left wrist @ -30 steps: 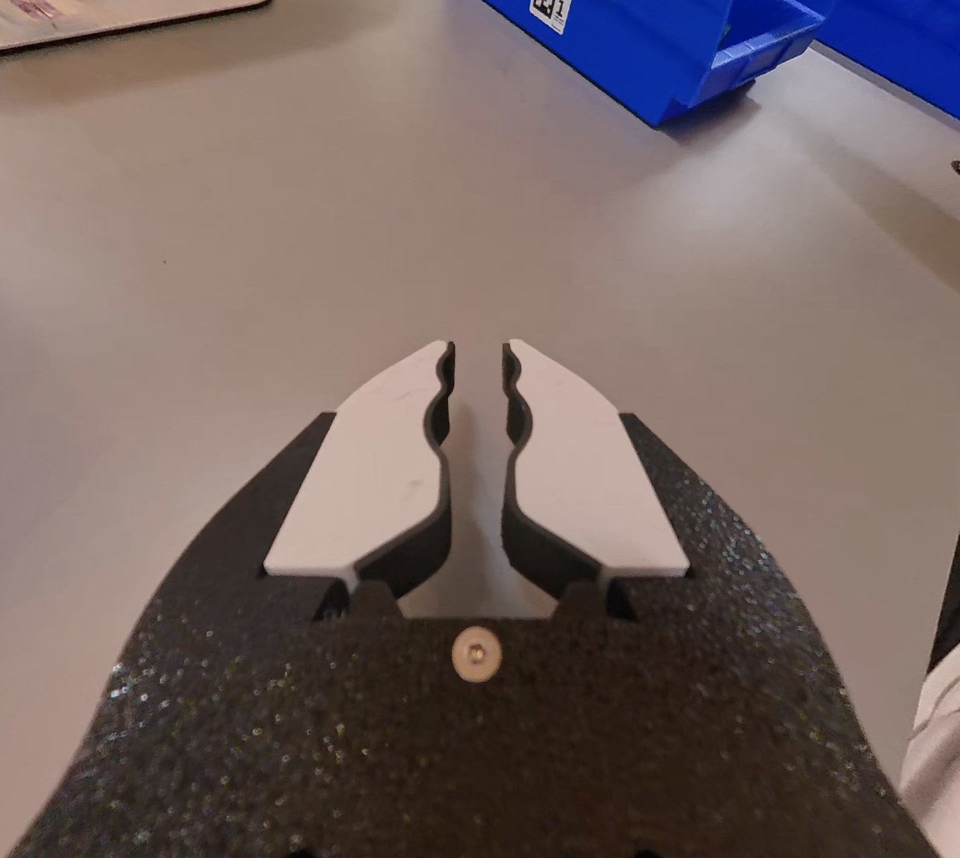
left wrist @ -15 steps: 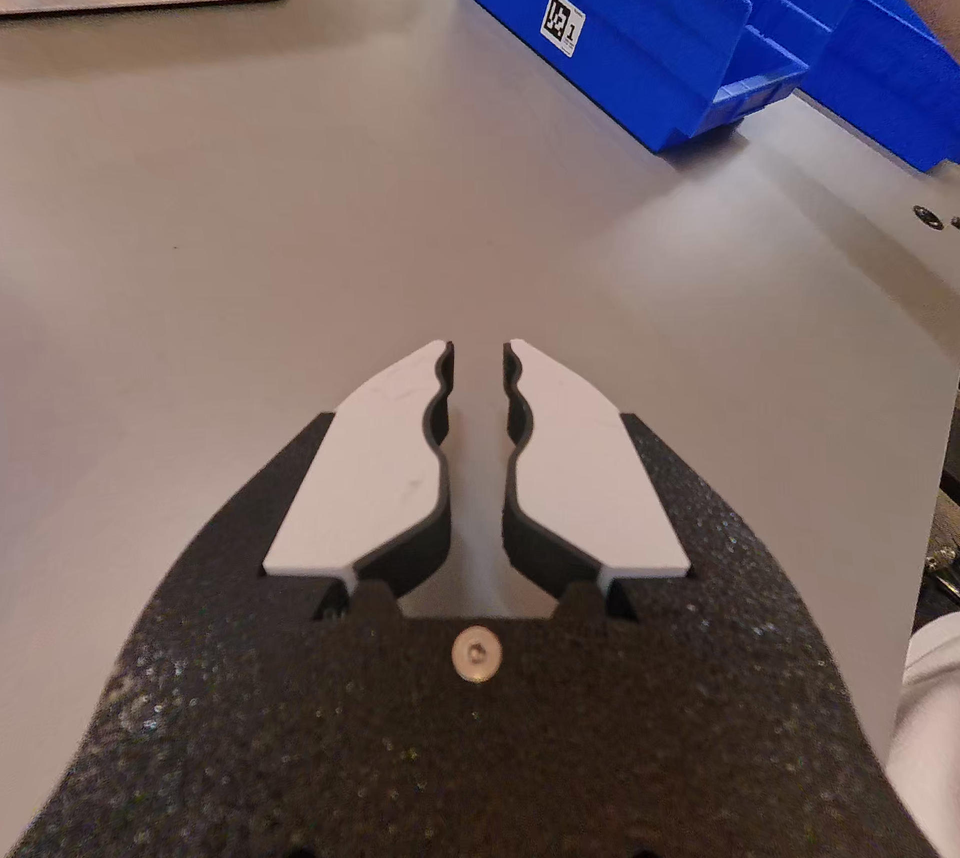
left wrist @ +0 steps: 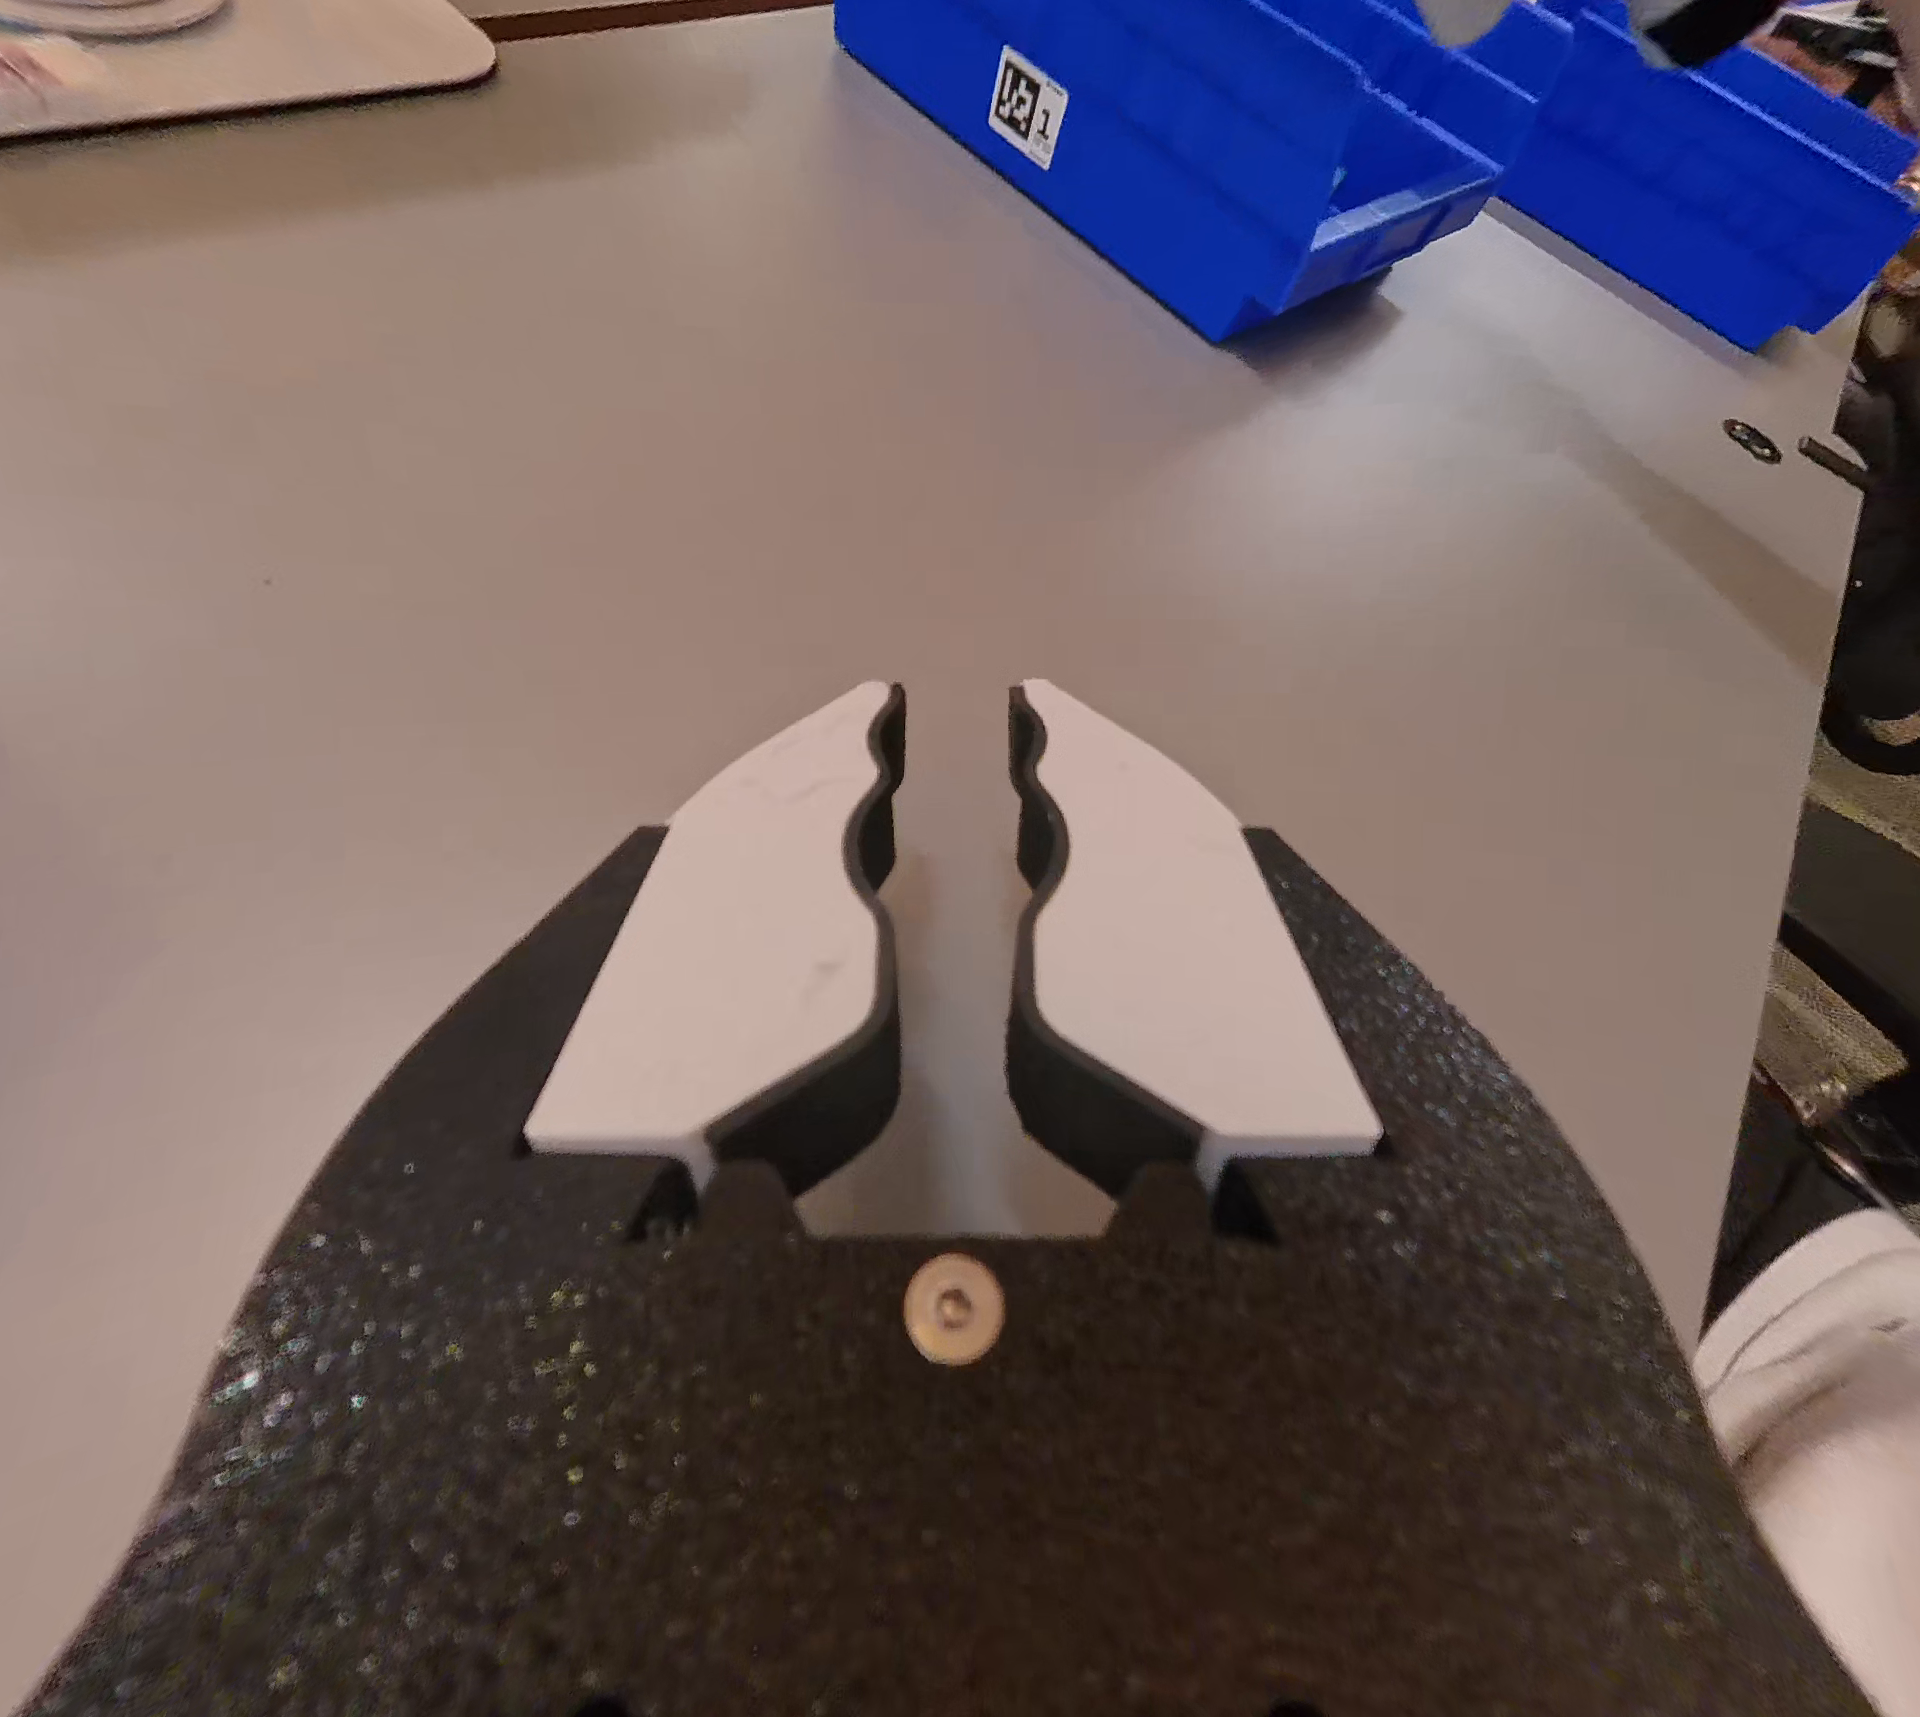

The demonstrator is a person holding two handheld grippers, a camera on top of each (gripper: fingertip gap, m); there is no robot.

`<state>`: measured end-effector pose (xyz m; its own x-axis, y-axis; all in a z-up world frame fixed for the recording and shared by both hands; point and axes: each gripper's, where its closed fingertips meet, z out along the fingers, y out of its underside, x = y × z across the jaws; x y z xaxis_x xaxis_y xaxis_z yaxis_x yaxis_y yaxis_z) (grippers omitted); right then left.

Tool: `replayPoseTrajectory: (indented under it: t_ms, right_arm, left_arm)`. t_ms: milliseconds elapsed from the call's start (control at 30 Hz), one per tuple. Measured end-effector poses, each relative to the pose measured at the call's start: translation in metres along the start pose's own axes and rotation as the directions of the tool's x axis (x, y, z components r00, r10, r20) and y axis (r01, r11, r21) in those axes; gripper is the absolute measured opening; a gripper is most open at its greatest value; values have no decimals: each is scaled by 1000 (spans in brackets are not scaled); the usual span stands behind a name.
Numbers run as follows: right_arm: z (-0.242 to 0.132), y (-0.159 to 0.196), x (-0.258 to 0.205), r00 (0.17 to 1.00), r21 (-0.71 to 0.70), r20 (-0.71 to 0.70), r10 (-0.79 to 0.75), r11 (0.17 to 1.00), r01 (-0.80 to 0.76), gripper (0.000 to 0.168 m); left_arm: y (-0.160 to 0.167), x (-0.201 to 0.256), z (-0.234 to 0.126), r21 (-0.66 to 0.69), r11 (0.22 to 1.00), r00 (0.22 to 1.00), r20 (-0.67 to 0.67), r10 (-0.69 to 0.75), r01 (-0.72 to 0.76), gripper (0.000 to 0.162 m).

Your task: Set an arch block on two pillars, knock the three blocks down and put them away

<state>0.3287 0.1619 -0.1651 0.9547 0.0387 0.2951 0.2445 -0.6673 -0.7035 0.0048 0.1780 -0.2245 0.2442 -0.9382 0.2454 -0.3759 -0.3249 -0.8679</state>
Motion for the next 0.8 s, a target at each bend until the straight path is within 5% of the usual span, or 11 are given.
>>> replayPoseTrajectory:
  t_ms: [267, 567, 800]
  right_arm:
    - [-25, 32, -73, 996, 99, 84, 39, 994, -47, 91]
    - [-47, 75, -139, 991, 107, 136, -7, 994, -8, 90]
    - [-62, 82, -157, 986, 156, 168, -12, 988, -14, 88]
  left_arm:
    - [-26, -18, -30, 30, 999, 995, 94, 40, -43, 30]
    - [-52, -176, -140, -114, 990, 860, 509, -16, 86, 59]
    - [-16, -273, -128, -488, 688, 782, 594, -189, 537, 64]
